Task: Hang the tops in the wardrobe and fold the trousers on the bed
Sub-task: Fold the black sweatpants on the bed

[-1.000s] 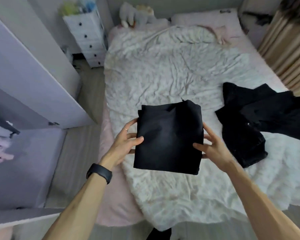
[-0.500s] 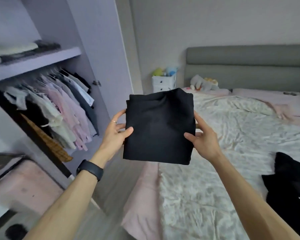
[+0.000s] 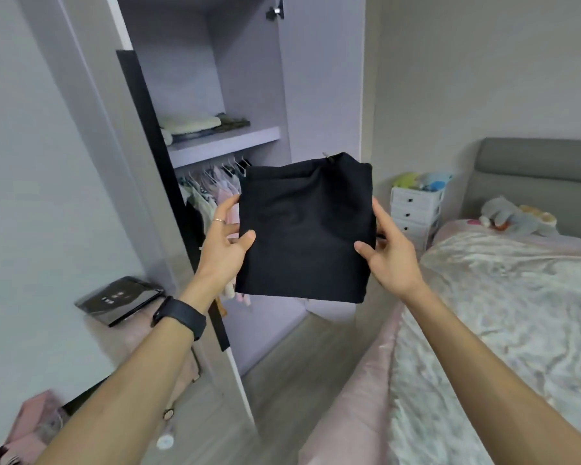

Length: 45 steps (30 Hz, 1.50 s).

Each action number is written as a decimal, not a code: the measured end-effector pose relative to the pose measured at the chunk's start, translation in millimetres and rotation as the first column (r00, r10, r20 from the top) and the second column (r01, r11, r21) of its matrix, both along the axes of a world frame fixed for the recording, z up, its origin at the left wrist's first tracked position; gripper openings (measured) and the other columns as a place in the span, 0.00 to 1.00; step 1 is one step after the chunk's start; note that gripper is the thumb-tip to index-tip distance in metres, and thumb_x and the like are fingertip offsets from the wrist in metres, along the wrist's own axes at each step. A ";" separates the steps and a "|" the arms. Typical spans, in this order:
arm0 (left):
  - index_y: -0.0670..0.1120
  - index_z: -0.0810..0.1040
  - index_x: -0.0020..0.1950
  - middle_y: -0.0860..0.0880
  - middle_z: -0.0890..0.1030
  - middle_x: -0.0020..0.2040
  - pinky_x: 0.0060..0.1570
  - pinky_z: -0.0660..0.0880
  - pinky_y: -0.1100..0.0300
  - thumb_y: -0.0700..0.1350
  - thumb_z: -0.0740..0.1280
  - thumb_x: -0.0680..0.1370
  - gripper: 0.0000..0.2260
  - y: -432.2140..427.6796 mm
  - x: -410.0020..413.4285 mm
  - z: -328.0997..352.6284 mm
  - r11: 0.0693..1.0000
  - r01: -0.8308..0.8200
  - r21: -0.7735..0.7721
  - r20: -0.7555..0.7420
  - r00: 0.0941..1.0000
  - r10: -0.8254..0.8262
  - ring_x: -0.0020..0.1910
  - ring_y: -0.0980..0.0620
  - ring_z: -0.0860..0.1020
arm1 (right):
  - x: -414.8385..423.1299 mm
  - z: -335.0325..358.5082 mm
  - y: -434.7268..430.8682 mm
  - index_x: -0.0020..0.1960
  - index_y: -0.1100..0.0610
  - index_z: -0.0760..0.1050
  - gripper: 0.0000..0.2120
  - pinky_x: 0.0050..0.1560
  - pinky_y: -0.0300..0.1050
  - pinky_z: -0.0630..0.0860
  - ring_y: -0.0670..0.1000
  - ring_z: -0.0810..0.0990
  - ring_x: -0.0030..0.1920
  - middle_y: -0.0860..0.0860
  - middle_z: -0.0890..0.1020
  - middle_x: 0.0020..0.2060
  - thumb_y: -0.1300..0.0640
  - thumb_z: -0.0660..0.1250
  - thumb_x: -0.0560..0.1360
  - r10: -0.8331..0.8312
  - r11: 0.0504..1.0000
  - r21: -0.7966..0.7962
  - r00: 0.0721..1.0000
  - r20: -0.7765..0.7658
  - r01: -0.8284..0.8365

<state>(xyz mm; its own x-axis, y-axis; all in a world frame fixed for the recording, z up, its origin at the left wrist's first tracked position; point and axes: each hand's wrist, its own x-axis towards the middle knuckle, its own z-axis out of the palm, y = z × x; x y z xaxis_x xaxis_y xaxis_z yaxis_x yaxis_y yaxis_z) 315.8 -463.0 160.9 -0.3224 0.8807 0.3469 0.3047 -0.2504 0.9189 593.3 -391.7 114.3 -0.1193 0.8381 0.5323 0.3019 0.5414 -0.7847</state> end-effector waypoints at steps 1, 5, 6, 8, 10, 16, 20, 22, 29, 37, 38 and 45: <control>0.78 0.68 0.63 0.46 0.78 0.66 0.60 0.80 0.47 0.39 0.68 0.80 0.31 8.1 -9.8 -1.1 1.000 -0.019 -0.010 0.000 1.000 0.019 0.56 0.49 0.82 | -11.7 -1.4 9.5 0.76 0.28 0.57 0.45 0.51 0.22 0.70 0.38 0.78 0.48 0.25 0.77 0.58 0.67 0.69 0.75 0.014 1.000 -0.007 1.000 -0.003 -0.014; 0.79 0.67 0.62 0.47 0.77 0.66 0.59 0.79 0.49 0.39 0.67 0.81 0.32 51.5 -41.2 -3.4 0.999 -0.038 0.007 0.026 0.999 0.038 0.57 0.50 0.82 | -51.6 0.1 51.8 0.75 0.25 0.56 0.46 0.49 0.19 0.68 0.36 0.78 0.49 0.23 0.77 0.54 0.67 0.69 0.76 -0.001 1.000 0.008 1.000 0.022 0.001; 0.80 0.66 0.61 0.49 0.78 0.65 0.56 0.81 0.54 0.39 0.66 0.81 0.32 66.4 -49.3 0.8 0.999 -0.036 0.027 0.035 0.999 0.035 0.55 0.52 0.82 | -62.2 5.9 66.0 0.74 0.25 0.56 0.46 0.49 0.20 0.68 0.35 0.79 0.50 0.23 0.77 0.54 0.68 0.69 0.76 -0.012 1.000 0.022 1.000 0.020 0.012; 0.81 0.65 0.60 0.51 0.78 0.63 0.48 0.80 0.62 0.39 0.65 0.82 0.32 86.8 -56.8 5.1 0.998 -0.037 0.046 0.035 0.999 0.036 0.54 0.54 0.81 | -72.1 14.8 86.2 0.74 0.24 0.56 0.45 0.49 0.21 0.70 0.36 0.80 0.52 0.23 0.76 0.55 0.67 0.69 0.77 -0.019 1.000 0.016 1.000 0.025 0.019; 0.82 0.63 0.59 0.54 0.75 0.63 0.48 0.78 0.63 0.38 0.64 0.82 0.33 104.1 -61.4 10.5 0.997 -0.049 0.058 0.034 0.998 0.047 0.57 0.56 0.78 | -81.2 23.2 102.0 0.73 0.23 0.56 0.45 0.50 0.24 0.72 0.37 0.81 0.52 0.23 0.76 0.56 0.67 0.69 0.77 -0.052 0.999 0.008 0.999 0.016 0.052; 0.77 0.63 0.65 0.57 0.78 0.59 0.47 0.77 0.67 0.37 0.63 0.82 0.32 170.7 -72.6 23.8 0.991 -0.075 0.111 0.070 0.995 0.068 0.55 0.62 0.78 | -103.0 38.6 154.3 0.75 0.25 0.55 0.44 0.50 0.22 0.71 0.36 0.78 0.57 0.24 0.73 0.61 0.66 0.68 0.77 -0.129 0.990 0.062 0.992 0.004 0.128; 0.78 0.65 0.62 0.66 0.74 0.53 0.55 0.79 0.55 0.35 0.62 0.82 0.33 210.2 -77.1 24.0 0.989 -0.084 0.121 0.108 0.992 0.071 0.53 0.60 0.78 | -111.8 42.9 186.8 0.75 0.24 0.54 0.44 0.47 0.25 0.73 0.32 0.77 0.54 0.19 0.72 0.58 0.66 0.67 0.78 -0.155 0.986 0.072 0.988 0.015 0.153; 0.81 0.64 0.59 0.66 0.74 0.53 0.58 0.78 0.52 0.35 0.62 0.82 0.35 225.3 -78.3 25.3 0.988 -0.114 0.105 0.110 0.989 0.102 0.55 0.56 0.78 | -117.4 44.8 198.7 0.75 0.24 0.54 0.44 0.47 0.21 0.69 0.30 0.76 0.55 0.18 0.71 0.57 0.66 0.67 0.77 -0.154 0.985 0.078 0.988 0.021 0.152; 0.68 0.65 0.72 0.54 0.78 0.65 0.57 0.72 0.58 0.34 0.60 0.81 0.31 300.3 -92.3 29.0 0.965 -0.241 0.106 0.089 0.969 0.232 0.57 0.53 0.77 | -143.6 55.7 254.4 0.74 0.23 0.54 0.45 0.58 0.44 0.78 0.44 0.80 0.57 0.21 0.72 0.61 0.68 0.66 0.77 -0.181 0.977 0.123 0.982 0.044 0.175; 0.62 0.61 0.78 0.57 0.72 0.53 0.53 0.70 0.58 0.34 0.59 0.81 0.31 417.3 -118.2 42.2 0.902 -0.401 0.161 -0.005 0.913 0.407 0.51 0.54 0.72 | -192.3 73.5 374.7 0.77 0.28 0.55 0.45 0.61 0.53 0.78 0.52 0.80 0.56 0.34 0.76 0.63 0.69 0.65 0.76 -0.148 0.972 0.189 0.989 0.029 0.140; 0.63 0.61 0.78 0.57 0.73 0.54 0.51 0.69 0.58 0.34 0.59 0.81 0.31 440.2 -126.6 45.9 0.891 -0.427 0.155 0.004 0.902 0.431 0.51 0.54 0.72 | -203.3 78.4 400.7 0.77 0.29 0.55 0.45 0.62 0.53 0.77 0.52 0.80 0.57 0.35 0.76 0.64 0.69 0.65 0.76 -0.129 0.972 0.203 0.991 0.041 0.118; 0.65 0.62 0.76 0.51 0.78 0.63 0.55 0.74 0.54 0.36 0.60 0.80 0.31 557.2 -194.0 93.5 0.812 -0.555 0.183 -0.026 0.823 0.568 0.57 0.46 0.77 | -274.6 116.4 562.4 0.75 0.27 0.54 0.45 0.59 0.43 0.74 0.50 0.79 0.55 0.31 0.76 0.59 0.68 0.66 0.77 0.034 0.970 0.238 0.998 0.048 -0.045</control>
